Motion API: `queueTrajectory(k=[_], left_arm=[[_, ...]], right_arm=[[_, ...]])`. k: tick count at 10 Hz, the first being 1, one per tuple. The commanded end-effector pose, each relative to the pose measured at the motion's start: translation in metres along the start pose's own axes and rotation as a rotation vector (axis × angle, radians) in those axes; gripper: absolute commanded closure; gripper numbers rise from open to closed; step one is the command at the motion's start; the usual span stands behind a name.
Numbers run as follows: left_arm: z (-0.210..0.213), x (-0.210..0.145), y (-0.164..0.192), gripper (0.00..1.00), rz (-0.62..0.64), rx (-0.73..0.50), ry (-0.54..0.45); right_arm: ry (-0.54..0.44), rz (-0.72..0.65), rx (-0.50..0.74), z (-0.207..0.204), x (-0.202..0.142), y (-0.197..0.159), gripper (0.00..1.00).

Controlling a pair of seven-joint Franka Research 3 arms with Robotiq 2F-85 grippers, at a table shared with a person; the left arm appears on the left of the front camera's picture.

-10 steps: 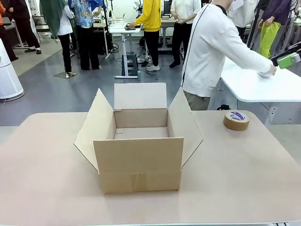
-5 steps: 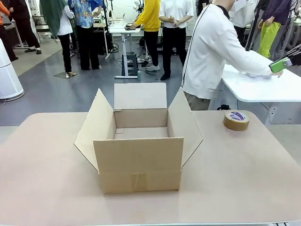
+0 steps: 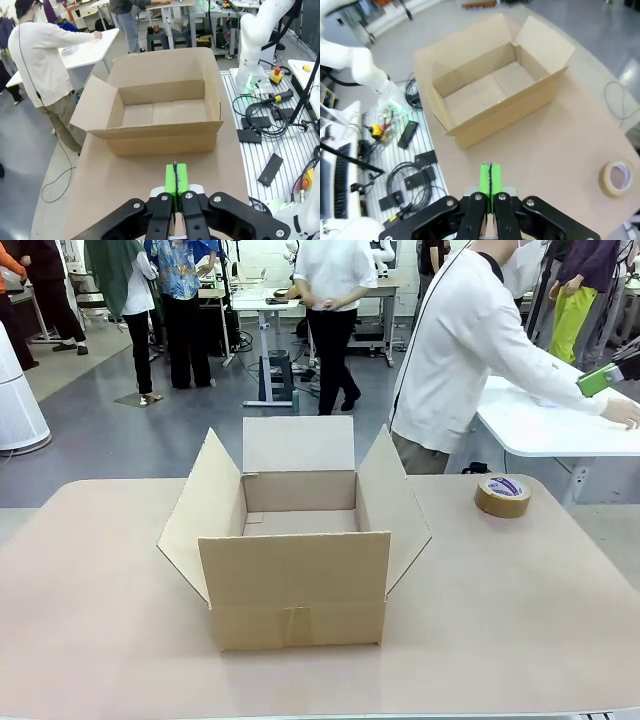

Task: Wrap the clocks to prevent damage.
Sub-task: Open the side flaps of the Package Box.

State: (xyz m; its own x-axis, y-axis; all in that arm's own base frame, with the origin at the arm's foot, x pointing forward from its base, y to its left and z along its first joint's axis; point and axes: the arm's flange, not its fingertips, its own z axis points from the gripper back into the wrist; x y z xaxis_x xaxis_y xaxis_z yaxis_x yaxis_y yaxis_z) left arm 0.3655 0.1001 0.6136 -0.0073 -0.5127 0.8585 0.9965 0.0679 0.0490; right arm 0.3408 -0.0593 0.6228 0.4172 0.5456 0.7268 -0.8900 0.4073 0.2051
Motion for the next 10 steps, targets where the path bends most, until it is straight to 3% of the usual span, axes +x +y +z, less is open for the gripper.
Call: queueTrajectory(k=[1,7,8,10], left_arm=[[0.0,-0.001,0.001,1.0,-0.01,0.001,-0.005],[0.0,0.0,0.0,1.0,0.001,0.0,-0.001],[-0.015,0.016,0.008,1.0,0.121,0.022,0.09],[-0.037,0.089,0.02,1.0,0.256,0.044,0.297]], right_arm=[[-0.014,0.008,0.001,0.001,0.0,-0.002,1.0],[-0.008,0.0,0.0,0.003,-0.001,-0.001,0.99],[0.063,-0.11,-0.071,-0.017,0.023,0.01,0.99],[0.252,-0.229,-0.172,-0.042,0.087,0.042,0.99]])
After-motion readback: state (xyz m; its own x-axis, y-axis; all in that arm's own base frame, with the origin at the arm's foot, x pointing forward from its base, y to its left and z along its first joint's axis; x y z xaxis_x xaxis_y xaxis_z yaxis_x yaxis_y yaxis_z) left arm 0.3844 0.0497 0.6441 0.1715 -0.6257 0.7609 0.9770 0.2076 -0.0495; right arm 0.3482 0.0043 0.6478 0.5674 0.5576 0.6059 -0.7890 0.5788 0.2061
